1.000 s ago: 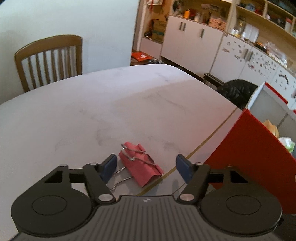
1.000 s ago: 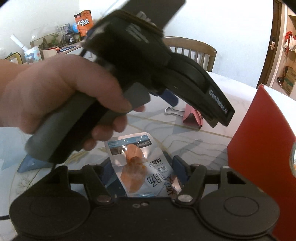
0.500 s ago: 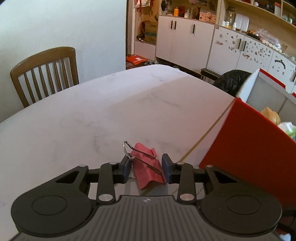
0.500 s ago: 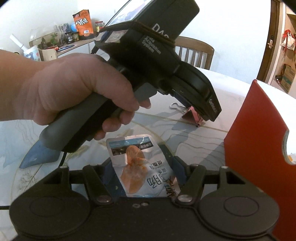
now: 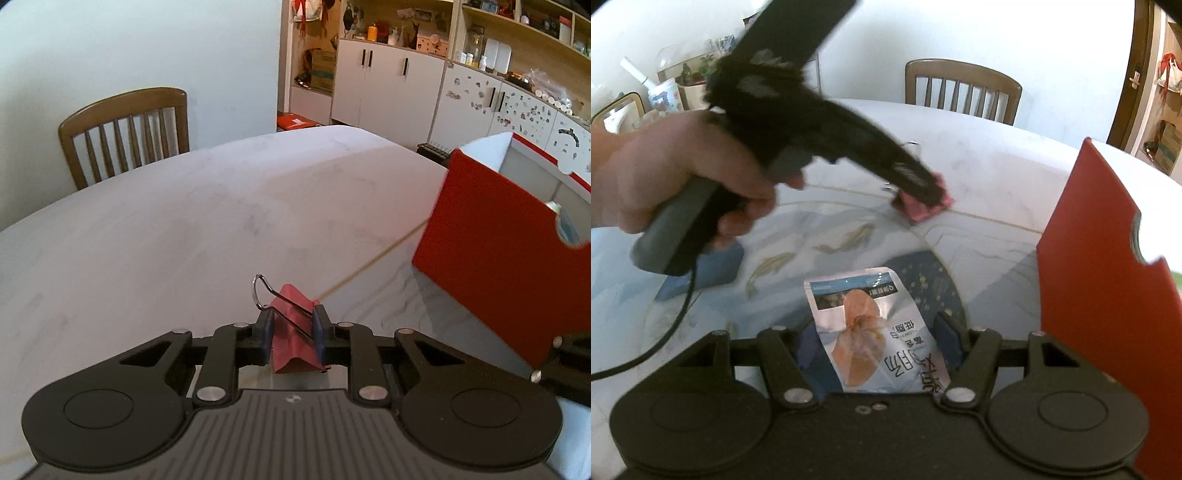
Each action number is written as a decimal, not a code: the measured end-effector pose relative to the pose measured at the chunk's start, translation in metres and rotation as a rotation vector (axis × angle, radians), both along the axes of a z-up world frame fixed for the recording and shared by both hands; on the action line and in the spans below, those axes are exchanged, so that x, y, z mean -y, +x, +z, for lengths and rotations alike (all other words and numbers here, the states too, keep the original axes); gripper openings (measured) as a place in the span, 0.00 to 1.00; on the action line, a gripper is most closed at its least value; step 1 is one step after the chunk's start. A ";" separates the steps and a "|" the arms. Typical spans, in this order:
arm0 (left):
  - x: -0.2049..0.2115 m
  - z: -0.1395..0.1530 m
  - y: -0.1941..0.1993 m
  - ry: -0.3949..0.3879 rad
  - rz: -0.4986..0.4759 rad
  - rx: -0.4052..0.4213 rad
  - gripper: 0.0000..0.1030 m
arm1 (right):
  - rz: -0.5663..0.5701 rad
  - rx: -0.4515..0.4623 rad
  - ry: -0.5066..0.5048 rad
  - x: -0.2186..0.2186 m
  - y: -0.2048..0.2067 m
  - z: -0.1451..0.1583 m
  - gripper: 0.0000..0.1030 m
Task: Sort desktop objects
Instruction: 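Close the left gripper on the pink clip while the right grasps the printed sachet, then carry the pink clip and printed sachet over the red shoebox with both grippers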
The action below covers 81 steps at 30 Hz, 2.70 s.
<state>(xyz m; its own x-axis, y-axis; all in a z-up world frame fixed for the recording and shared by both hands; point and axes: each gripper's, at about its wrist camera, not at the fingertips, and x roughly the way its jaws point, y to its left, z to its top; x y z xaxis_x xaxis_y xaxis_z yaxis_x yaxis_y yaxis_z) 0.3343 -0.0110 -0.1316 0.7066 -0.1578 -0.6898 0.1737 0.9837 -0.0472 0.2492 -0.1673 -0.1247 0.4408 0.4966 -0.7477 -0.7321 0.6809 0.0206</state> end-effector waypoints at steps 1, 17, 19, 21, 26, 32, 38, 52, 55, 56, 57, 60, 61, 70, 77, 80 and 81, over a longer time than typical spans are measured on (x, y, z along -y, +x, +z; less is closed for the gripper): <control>-0.001 0.000 -0.008 0.000 0.003 0.002 0.20 | 0.002 -0.002 -0.002 0.001 -0.002 0.000 0.62; 0.000 0.004 -0.121 -0.050 0.069 -0.031 0.19 | -0.002 -0.038 -0.014 0.031 -0.047 0.019 0.62; 0.001 0.006 -0.132 -0.052 0.081 -0.034 0.18 | 0.002 -0.035 -0.016 0.033 -0.051 0.023 0.62; 0.002 0.008 -0.142 -0.059 0.090 -0.036 0.17 | 0.001 -0.034 -0.011 0.037 -0.057 0.028 0.62; 0.009 0.017 -0.161 -0.086 0.111 -0.042 0.16 | -0.004 -0.029 0.003 0.048 -0.066 0.039 0.62; 0.017 0.036 -0.183 -0.124 0.122 -0.025 0.15 | 0.001 -0.019 0.030 0.064 -0.073 0.061 0.62; 0.031 0.062 -0.194 -0.147 0.101 0.005 0.15 | -0.009 0.002 0.052 0.077 -0.070 0.085 0.62; 0.090 0.107 -0.156 -0.165 0.035 0.053 0.15 | -0.068 0.094 0.065 0.132 -0.043 0.119 0.62; 0.108 0.113 -0.144 -0.156 0.013 0.064 0.15 | -0.082 0.111 0.057 0.147 -0.033 0.120 0.62; 0.115 0.115 -0.140 -0.153 0.006 0.069 0.15 | -0.087 0.117 0.055 0.153 -0.030 0.120 0.62; 0.120 0.116 -0.136 -0.150 0.000 0.073 0.15 | -0.091 0.122 0.054 0.158 -0.027 0.120 0.62; 0.139 0.121 -0.122 -0.141 -0.022 0.087 0.15 | -0.101 0.137 0.050 0.171 -0.018 0.121 0.62; 0.143 0.121 -0.118 -0.138 -0.027 0.091 0.15 | -0.103 0.141 0.049 0.175 -0.015 0.121 0.62; 0.184 0.124 -0.076 -0.106 -0.056 0.103 0.15 | -0.144 0.170 0.037 0.213 0.016 0.120 0.62; 0.204 0.123 -0.047 -0.080 -0.080 0.099 0.15 | -0.156 0.200 0.027 0.231 0.036 0.117 0.62; 0.214 0.120 -0.037 -0.066 -0.099 0.096 0.15 | -0.169 0.208 0.027 0.236 0.046 0.116 0.62; 0.217 0.119 -0.034 -0.060 -0.103 0.094 0.15 | -0.172 0.208 0.027 0.238 0.049 0.115 0.62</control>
<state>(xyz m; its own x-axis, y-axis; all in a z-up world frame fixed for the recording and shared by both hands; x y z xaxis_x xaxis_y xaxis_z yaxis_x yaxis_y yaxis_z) 0.2999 -0.2276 -0.0128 0.7454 -0.2716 -0.6088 0.2795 0.9564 -0.0844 0.2986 -0.4049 -0.0097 0.6635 0.4192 -0.6198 -0.5957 0.7971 -0.0986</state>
